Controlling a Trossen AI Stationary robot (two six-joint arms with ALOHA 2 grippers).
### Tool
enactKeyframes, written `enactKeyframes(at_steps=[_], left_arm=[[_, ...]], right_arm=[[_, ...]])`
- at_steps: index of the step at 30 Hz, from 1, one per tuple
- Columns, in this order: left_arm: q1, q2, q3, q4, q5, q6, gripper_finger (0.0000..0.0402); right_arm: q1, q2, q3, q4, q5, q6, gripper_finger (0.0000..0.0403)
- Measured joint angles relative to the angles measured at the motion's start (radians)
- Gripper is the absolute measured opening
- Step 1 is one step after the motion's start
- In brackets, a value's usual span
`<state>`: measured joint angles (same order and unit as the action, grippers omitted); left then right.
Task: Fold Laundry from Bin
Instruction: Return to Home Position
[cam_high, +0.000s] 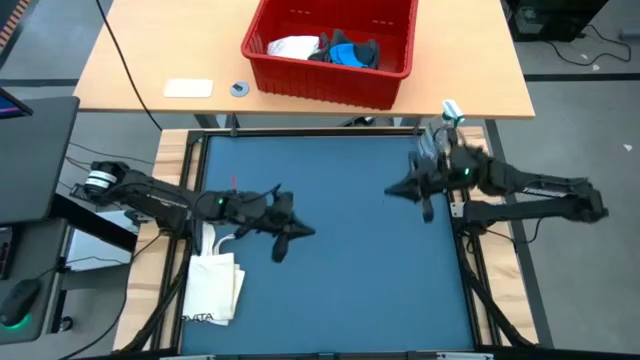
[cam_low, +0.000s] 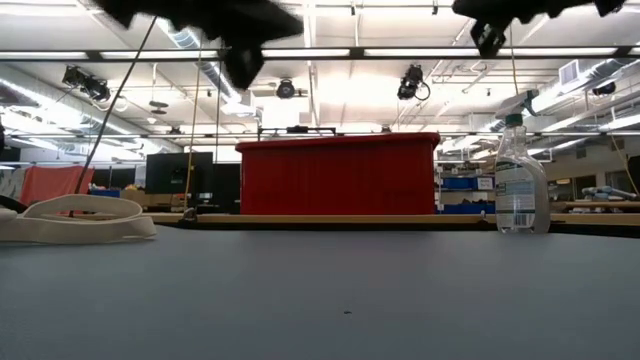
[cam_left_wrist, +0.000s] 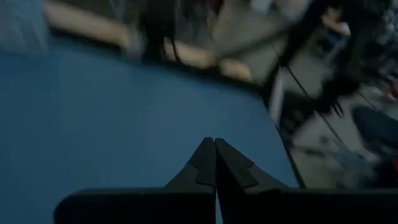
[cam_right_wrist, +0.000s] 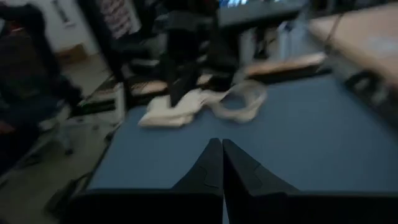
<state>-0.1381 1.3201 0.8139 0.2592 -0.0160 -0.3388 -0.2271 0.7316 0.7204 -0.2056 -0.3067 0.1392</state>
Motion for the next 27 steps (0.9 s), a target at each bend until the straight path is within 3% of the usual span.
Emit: enactKeyframes(at_steps=[4, 8, 11, 15, 18, 21, 27], left_arm=[[-0.042, -0.029, -0.111, 0.023, -0.003, -0.102, 0.0002], [-0.063, -0.018, -0.188, 0.030, -0.083, -0.142, 0.0002], [-0.064, -0.017, -0.234, 0.043, -0.165, -0.164, 0.0003], [-0.045, -0.034, -0.282, 0.243, -0.240, -0.083, 0.0003], [-0.004, -0.080, -0.289, 0.358, -0.183, -0.001, 0.0003], [0.041, -0.164, -0.292, 0.344, -0.093, 0.078, 0.0004], [0.124, -0.369, -0.291, 0.177, -0.026, 0.183, 0.0004]], right_arm=[[0.191, -0.011, -0.086, 0.044, 0.121, 0.064, 0.0002], [0.358, 0.005, -0.196, 0.279, 0.272, 0.052, 0.0002], [0.441, 0.016, -0.285, 0.453, 0.368, 0.052, 0.0001], [0.494, 0.021, -0.391, 0.568, 0.457, 0.068, 0.0001], [0.498, 0.003, -0.425, 0.637, 0.454, 0.067, 0.0001], [0.475, -0.018, -0.412, 0.640, 0.397, 0.011, 0.0000], [0.381, -0.029, -0.353, 0.536, 0.298, 0.017, 0.0000]])
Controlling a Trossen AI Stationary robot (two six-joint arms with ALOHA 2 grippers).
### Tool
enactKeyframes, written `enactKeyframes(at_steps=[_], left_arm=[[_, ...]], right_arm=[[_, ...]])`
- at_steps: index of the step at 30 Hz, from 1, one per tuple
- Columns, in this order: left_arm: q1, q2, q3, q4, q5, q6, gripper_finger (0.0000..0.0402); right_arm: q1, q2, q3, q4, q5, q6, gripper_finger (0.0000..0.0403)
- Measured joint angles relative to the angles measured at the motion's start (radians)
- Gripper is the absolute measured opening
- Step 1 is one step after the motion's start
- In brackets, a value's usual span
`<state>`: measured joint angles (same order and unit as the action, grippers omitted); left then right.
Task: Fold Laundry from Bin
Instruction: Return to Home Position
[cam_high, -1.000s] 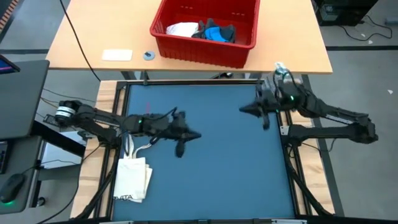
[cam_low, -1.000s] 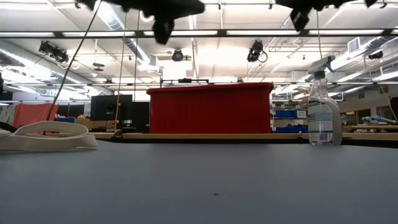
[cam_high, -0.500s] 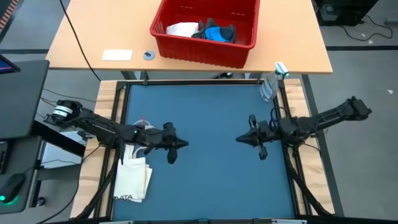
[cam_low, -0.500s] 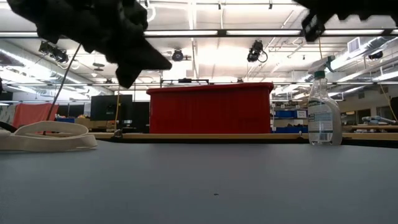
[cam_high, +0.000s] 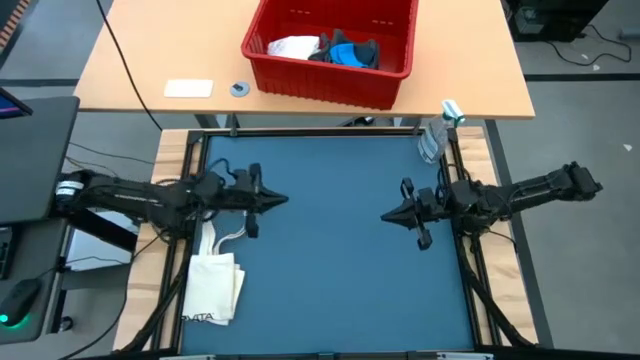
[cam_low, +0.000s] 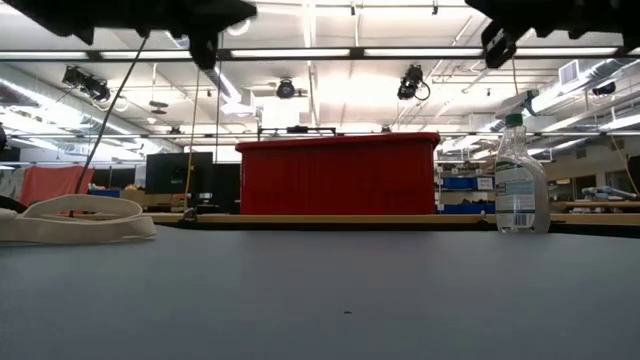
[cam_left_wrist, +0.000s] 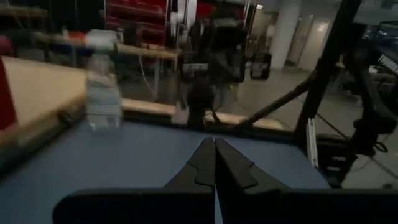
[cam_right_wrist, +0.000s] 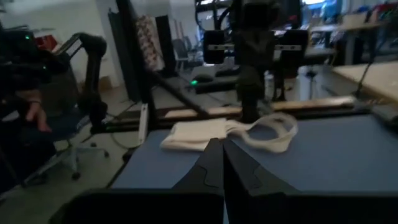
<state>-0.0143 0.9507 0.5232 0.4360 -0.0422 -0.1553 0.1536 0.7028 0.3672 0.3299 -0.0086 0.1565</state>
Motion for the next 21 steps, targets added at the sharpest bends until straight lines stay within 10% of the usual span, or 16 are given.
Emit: enactKeyframes(at_steps=[11, 21], left_arm=[[0.060, -0.333, -0.015, -0.381, 0.003, 0.093, 0.0004], [0.050, -0.644, -0.327, -0.301, -0.013, -0.063, 0.0004]], right_arm=[[-0.230, -0.174, 0.009, -0.133, -0.208, 0.003, 0.0000], [-0.290, -0.336, -0.039, -0.243, -0.250, 0.042, 0.0000]])
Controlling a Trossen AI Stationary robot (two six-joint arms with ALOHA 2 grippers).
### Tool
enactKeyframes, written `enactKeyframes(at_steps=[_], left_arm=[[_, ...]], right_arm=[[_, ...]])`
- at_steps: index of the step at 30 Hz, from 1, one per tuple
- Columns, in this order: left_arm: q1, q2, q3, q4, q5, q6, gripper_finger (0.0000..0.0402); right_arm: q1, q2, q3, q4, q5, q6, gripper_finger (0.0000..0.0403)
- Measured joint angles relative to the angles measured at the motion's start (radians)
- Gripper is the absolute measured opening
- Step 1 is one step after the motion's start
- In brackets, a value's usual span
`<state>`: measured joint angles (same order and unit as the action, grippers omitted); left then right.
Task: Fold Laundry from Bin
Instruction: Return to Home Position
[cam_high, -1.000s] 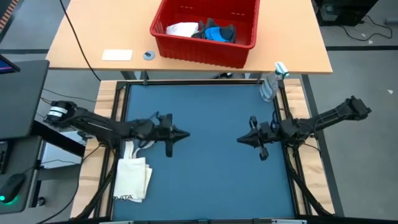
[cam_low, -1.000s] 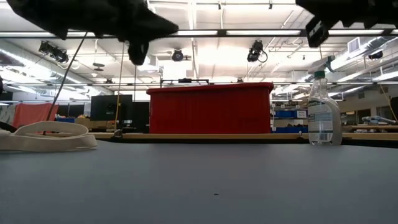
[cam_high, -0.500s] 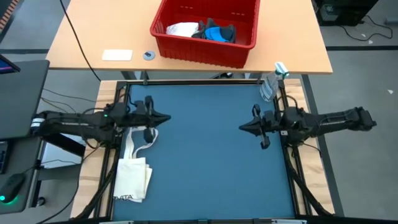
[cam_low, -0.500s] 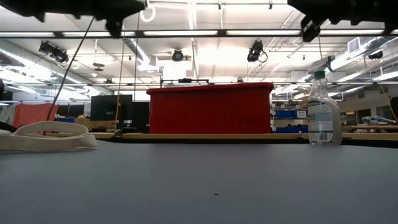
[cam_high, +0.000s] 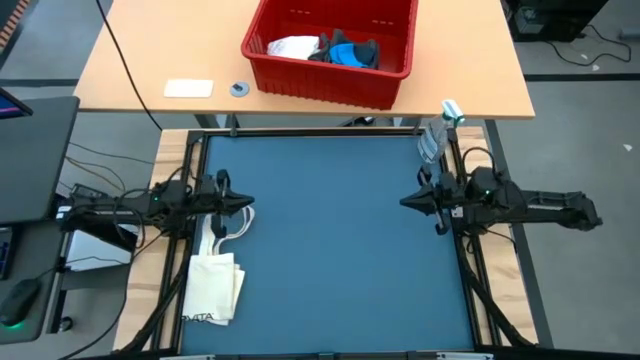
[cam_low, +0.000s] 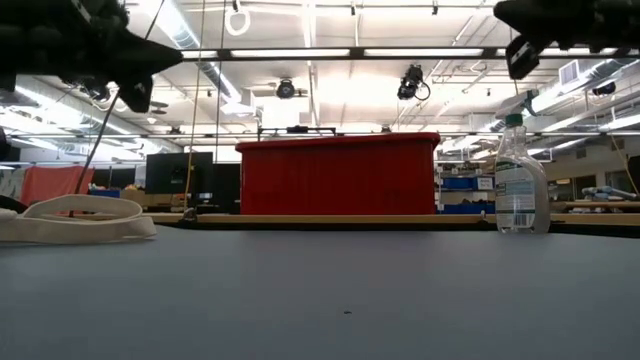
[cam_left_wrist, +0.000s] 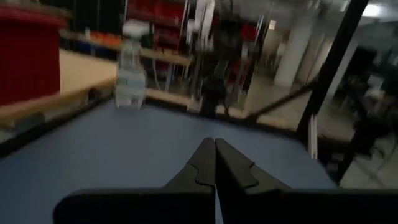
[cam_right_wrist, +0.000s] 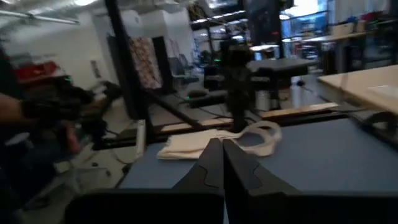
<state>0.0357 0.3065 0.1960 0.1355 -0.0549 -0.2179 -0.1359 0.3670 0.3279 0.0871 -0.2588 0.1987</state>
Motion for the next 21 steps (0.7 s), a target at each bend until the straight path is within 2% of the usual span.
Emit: enactKeyframes(at_steps=[3, 7, 9, 15, 17, 21], left_arm=[[0.000, -0.073, -0.053, 0.028, -0.020, -0.003, 0.0004], [0.001, -0.139, -0.068, -0.035, -0.040, 0.002, 0.0004], [0.001, -0.168, -0.068, -0.077, -0.038, 0.002, 0.0004], [0.001, -0.274, -0.068, -0.228, -0.038, 0.003, 0.0004], [0.001, -0.308, -0.068, -0.270, -0.038, 0.006, 0.0004], [0.001, -0.303, -0.060, -0.282, -0.038, 0.042, 0.0004]], right_arm=[[0.051, -0.006, -0.086, 0.124, 0.033, 0.042, 0.0000], [0.099, -0.006, -0.197, 0.260, 0.125, 0.077, 0.0000], [0.110, -0.014, -0.235, 0.281, 0.132, 0.096, 0.0000], [0.114, -0.106, -0.273, 0.286, 0.136, 0.096, 0.0000], [0.113, -0.153, -0.273, 0.253, 0.133, 0.097, 0.0000], [0.113, -0.261, -0.274, 0.139, 0.112, 0.115, 0.0000]])
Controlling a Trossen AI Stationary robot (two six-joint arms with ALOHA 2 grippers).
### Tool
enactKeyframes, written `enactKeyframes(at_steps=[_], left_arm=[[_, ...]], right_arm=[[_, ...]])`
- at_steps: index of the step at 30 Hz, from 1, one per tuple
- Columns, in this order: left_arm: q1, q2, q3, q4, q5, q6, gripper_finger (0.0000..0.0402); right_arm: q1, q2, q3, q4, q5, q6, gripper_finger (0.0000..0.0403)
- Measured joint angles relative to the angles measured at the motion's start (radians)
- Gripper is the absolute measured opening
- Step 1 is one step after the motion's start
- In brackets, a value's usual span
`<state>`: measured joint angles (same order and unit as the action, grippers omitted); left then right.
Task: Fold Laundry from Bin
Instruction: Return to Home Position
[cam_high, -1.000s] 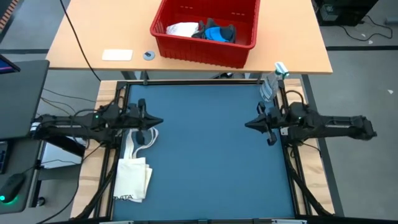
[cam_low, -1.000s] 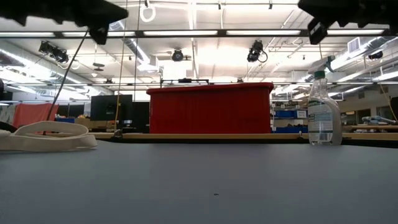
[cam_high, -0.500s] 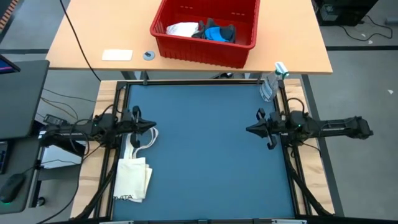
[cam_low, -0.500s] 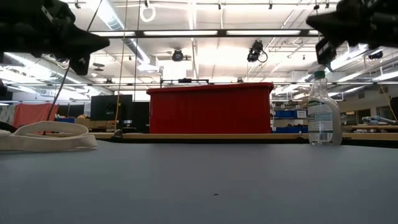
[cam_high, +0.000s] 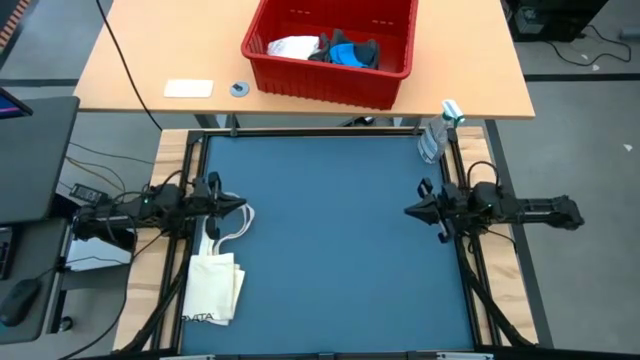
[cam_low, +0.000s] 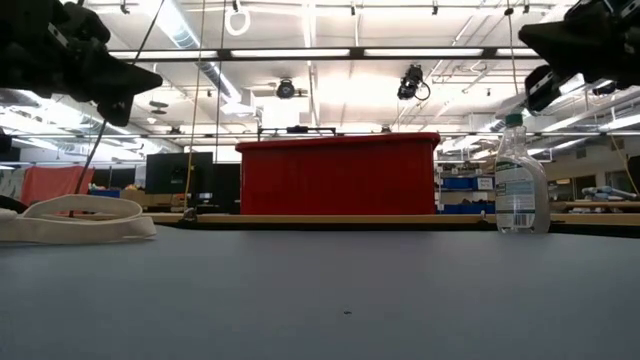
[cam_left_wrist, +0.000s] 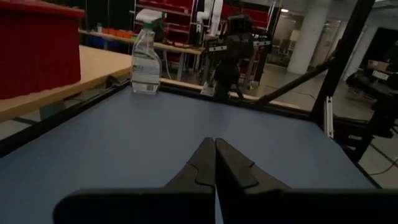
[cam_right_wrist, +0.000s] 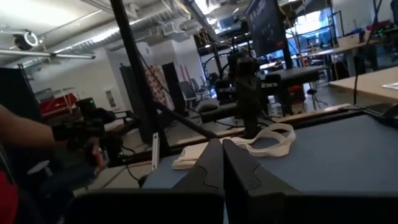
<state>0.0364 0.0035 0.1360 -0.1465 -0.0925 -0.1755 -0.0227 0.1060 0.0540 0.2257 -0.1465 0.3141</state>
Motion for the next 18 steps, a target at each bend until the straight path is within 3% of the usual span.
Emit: enactKeyframes(at_steps=[4, 10, 13, 18], left_arm=[[0.000, -0.002, 0.002, -0.004, 0.000, 0.020, 0.0004], [-0.001, 0.000, -0.075, 0.044, 0.039, -0.027, 0.0004], [-0.002, 0.001, -0.124, 0.156, 0.062, -0.028, 0.0004], [-0.001, 0.009, -0.127, 0.209, -0.037, 0.054, 0.0004]], right_arm=[[0.000, -0.107, 0.000, -0.104, -0.004, -0.039, 0.0000], [0.015, -0.091, -0.048, -0.053, -0.016, -0.023, 0.0000], [0.031, -0.093, -0.048, -0.029, -0.023, -0.020, 0.0000], [0.037, -0.095, -0.048, -0.031, -0.023, 0.005, 0.0012]])
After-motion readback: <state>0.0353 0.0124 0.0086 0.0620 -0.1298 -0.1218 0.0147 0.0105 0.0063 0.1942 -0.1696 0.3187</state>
